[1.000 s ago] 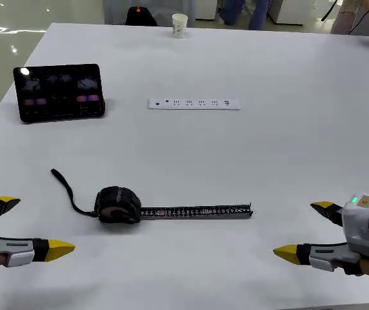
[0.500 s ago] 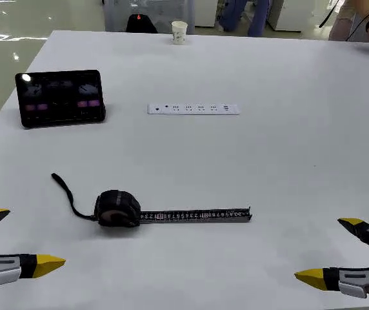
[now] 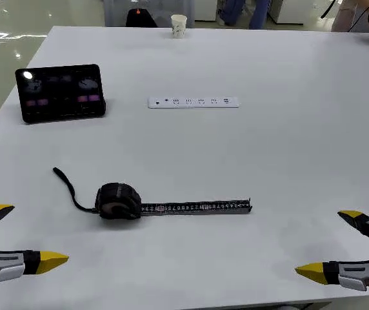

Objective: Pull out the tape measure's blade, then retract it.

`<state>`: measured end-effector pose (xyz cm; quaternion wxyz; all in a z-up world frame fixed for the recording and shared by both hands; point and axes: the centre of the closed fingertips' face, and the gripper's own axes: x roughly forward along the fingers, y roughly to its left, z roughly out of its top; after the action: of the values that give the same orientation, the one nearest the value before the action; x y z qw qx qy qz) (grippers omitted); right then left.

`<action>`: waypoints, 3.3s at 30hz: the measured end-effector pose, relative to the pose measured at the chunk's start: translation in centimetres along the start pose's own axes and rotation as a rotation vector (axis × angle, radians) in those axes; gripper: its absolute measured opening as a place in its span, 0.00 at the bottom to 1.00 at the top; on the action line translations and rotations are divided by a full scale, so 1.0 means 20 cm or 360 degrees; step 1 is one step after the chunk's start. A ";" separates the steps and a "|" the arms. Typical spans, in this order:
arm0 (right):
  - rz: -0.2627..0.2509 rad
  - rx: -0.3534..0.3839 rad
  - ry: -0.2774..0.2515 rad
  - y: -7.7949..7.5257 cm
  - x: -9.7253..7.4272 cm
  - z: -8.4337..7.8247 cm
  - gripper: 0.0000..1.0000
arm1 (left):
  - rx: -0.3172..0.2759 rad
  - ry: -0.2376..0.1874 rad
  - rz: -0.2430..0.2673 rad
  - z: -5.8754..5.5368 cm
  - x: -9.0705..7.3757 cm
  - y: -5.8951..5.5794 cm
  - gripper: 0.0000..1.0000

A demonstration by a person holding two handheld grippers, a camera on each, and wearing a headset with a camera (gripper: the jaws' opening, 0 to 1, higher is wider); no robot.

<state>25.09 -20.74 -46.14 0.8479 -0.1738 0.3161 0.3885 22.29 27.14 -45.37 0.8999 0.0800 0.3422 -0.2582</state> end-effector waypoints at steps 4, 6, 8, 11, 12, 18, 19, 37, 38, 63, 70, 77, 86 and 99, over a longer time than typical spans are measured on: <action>0.0019 -0.0066 0.0068 0.01 0.02 -0.03 0.99 | 0.0060 0.0054 -0.0022 -0.02 0.03 -0.04 0.99; 0.0030 -0.0076 0.0083 0.02 0.03 -0.02 0.99 | 0.0056 0.0055 -0.0039 -0.01 0.05 -0.07 0.99; 0.0044 -0.0090 0.0092 0.02 0.04 0.00 0.99 | 0.0037 0.0031 -0.0059 0.03 0.08 -0.10 0.99; 0.0082 -0.0148 0.0102 0.02 0.07 0.05 0.99 | 0.0031 0.0013 -0.0090 0.08 0.13 -0.15 0.99; 0.0093 -0.0166 0.0112 0.01 0.08 0.05 0.99 | 0.0030 0.0010 -0.0097 0.09 0.14 -0.16 0.99; 0.0184 -0.0297 0.0162 0.00 0.17 0.12 0.99 | 0.0036 0.0011 -0.0099 0.18 0.24 -0.22 0.99; 0.0192 -0.0334 0.0178 -0.01 0.19 0.13 0.99 | 0.0036 0.0012 -0.0102 0.19 0.26 -0.23 0.99; 0.0384 -0.0662 0.0402 -0.10 0.46 0.28 0.93 | -0.0135 -0.0009 -0.0024 0.29 0.46 -0.31 0.95; 0.0394 -0.0668 0.0411 -0.10 0.46 0.28 0.94 | -0.0170 -0.0019 -0.0011 0.30 0.47 -0.30 0.94; 0.0749 -0.0972 0.0583 -0.01 0.67 0.25 0.41 | -0.0277 -0.0098 0.0360 0.38 0.67 -0.21 0.95; 0.0749 -0.0959 0.0613 -0.03 0.70 0.25 0.28 | -0.0370 -0.0257 0.0400 0.43 0.68 -0.20 0.97; 0.0773 -0.0966 0.0635 -0.02 0.72 0.24 0.17 | -0.0373 -0.0244 0.0450 0.39 0.69 -0.19 0.92; 0.0777 -0.0999 0.0656 -0.02 0.72 0.23 0.12 | -0.0455 -0.0304 0.0527 0.38 0.67 -0.13 0.76; 0.0689 -0.0850 0.0691 -0.02 0.73 0.24 0.11 | -0.0504 -0.0290 0.0610 0.38 0.67 -0.10 0.63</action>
<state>34.63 -10.43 -52.41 0.5851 -0.3954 0.4051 0.5808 34.09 17.55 -48.50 0.9607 -0.0221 0.2746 -0.0324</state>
